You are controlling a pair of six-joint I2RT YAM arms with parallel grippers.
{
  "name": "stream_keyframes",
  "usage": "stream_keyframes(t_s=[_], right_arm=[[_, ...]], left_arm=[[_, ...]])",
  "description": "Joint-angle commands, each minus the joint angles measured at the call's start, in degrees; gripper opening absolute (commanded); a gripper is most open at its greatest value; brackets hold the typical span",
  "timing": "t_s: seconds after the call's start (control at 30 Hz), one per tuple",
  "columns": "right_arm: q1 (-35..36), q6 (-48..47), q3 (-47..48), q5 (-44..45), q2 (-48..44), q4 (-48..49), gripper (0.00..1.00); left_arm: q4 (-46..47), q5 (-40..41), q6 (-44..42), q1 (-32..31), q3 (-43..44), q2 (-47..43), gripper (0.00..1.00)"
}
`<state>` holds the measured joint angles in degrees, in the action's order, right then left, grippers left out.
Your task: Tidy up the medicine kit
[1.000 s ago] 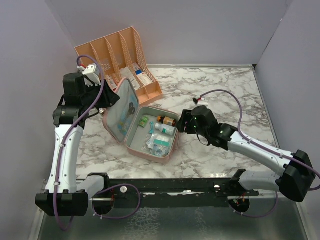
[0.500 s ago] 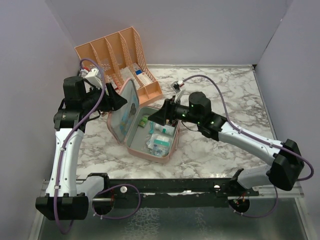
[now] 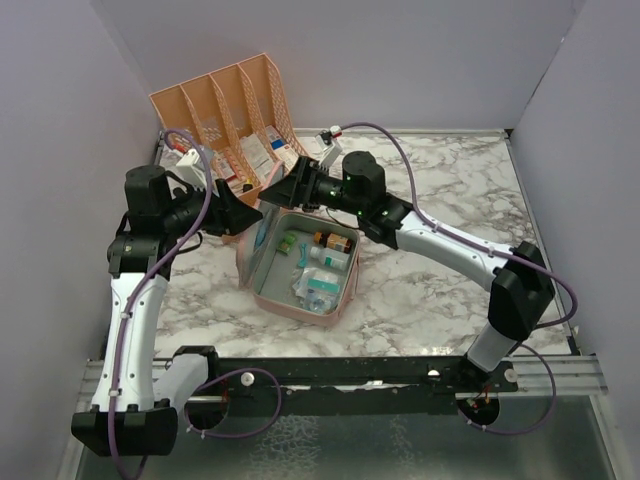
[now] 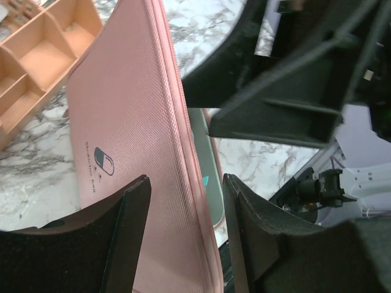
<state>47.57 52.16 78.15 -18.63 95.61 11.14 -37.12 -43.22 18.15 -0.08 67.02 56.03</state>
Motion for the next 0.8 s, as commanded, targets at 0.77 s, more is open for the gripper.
stream_keyframes(t_s=[0.77], right_arm=[[2.9, 0.4, -1.6, 16.8, -5.0, -10.8, 0.44]], left_arm=[[7.7, -9.8, 2.6, -1.1, -2.4, -7.5, 0.58]])
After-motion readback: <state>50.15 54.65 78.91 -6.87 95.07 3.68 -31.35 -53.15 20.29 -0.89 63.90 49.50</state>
